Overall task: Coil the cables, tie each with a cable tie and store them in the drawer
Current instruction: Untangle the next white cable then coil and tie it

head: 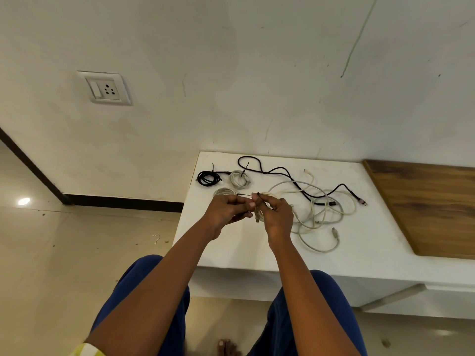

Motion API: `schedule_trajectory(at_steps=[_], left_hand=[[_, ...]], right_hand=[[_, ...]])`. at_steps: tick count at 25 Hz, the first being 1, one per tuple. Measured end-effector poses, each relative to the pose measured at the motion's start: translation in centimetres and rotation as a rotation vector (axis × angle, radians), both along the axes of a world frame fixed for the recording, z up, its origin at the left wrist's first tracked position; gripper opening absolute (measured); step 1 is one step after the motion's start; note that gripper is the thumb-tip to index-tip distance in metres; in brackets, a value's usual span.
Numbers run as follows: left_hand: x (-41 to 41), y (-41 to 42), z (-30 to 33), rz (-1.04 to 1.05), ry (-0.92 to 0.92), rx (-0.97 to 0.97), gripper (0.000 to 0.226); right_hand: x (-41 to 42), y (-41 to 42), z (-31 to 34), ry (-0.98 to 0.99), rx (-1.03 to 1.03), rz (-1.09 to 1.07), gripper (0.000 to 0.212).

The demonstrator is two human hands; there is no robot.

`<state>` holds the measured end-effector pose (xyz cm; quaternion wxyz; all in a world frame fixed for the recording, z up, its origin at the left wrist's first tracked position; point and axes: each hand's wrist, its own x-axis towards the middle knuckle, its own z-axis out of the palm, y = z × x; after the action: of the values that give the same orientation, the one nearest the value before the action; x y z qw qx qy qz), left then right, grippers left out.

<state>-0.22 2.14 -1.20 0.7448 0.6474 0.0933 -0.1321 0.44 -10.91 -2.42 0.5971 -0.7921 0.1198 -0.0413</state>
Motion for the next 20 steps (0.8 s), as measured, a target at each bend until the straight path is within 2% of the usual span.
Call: schedule_trajectory(at_steps=[4, 8, 11, 14, 17, 20], left_hand=[[0.0, 0.3, 0.2, -0.056, 0.049, -0.043, 0.012], [-0.1, -0.4, 0.3, 0.061, 0.05, -0.021, 0.01], [-0.2, -0.9, 0.2, 0.149, 0.037, -0.03, 0.009], [-0.3, -1.3, 0.2, 0.198, 0.036, -0.011, 0.011], [-0.4, -1.9, 0.2, 0.325, 0.046, 0.077, 0.01], [-0.6, -2.7, 0.1, 0.419, -0.006, 0.248, 0.016]], right_hand=[[0.0, 0.0, 0.1, 0.001, 0.14, -0.029, 0.007], [-0.2, 0.3, 0.0, -0.006, 0.174, 0.01, 0.003], [-0.1, 0.4, 0.0, 0.03, 0.233, 0.056, 0.015], [-0.1, 0.4, 0.4, 0.07, 0.388, 0.138, 0.023], [-0.2, 0.7, 0.4, 0.072, 0.515, 0.116, 0.029], [-0.2, 1.2, 0.3, 0.079, 0.613, -0.018, 0.013]])
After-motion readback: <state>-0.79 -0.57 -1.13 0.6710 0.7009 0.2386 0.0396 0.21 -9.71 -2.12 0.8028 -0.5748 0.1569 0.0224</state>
